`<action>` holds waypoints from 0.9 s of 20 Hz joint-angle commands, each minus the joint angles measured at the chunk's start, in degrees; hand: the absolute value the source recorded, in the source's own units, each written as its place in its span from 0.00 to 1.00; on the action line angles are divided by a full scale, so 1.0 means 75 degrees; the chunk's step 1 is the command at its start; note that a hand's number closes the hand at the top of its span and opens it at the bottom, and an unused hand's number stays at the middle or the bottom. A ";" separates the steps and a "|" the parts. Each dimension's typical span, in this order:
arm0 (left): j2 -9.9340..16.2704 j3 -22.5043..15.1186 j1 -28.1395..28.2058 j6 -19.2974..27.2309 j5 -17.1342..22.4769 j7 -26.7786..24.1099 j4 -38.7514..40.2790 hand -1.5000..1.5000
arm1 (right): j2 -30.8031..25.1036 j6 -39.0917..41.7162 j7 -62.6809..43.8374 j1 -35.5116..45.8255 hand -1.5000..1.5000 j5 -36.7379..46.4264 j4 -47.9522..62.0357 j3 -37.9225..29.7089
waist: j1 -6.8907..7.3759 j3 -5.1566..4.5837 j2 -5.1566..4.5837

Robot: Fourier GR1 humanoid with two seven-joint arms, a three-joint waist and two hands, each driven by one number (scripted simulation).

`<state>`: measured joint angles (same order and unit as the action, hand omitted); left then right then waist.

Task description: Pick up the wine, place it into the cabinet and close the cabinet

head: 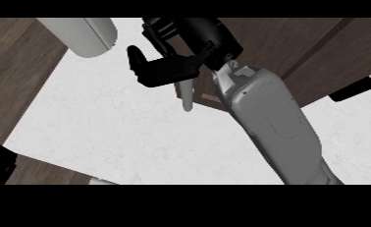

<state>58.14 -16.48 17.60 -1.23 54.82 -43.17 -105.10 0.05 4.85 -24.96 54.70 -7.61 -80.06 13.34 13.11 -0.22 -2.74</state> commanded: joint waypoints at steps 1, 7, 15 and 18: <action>-0.0054 0.0014 0.0008 -0.0005 0.0044 0.0024 0.0174 1.00 | -0.0170 -0.0509 0.0138 0.0617 1.00 0.0055 0.1432 -0.0977 | -0.0134 -0.0027 -0.0227; -0.0137 0.0037 0.0002 0.0076 0.0070 0.0005 0.0129 1.00 | -0.0668 -0.0269 0.0262 0.0342 1.00 -0.0098 0.1755 -0.0916 | -0.0274 -0.0012 -0.0295; -0.0173 0.0028 0.0091 0.0095 0.0015 -0.0024 0.0227 1.00 | -0.0813 0.0193 0.1010 -0.0057 1.00 -0.0380 0.2010 -0.0988 | -0.0493 0.0009 -0.0314; -0.0253 -0.0003 0.0062 0.0145 -0.0009 -0.0038 0.0255 1.00 | -0.0817 0.0286 0.1139 0.0116 1.00 -0.0425 0.2120 -0.1022 | -0.0557 -0.0006 -0.0287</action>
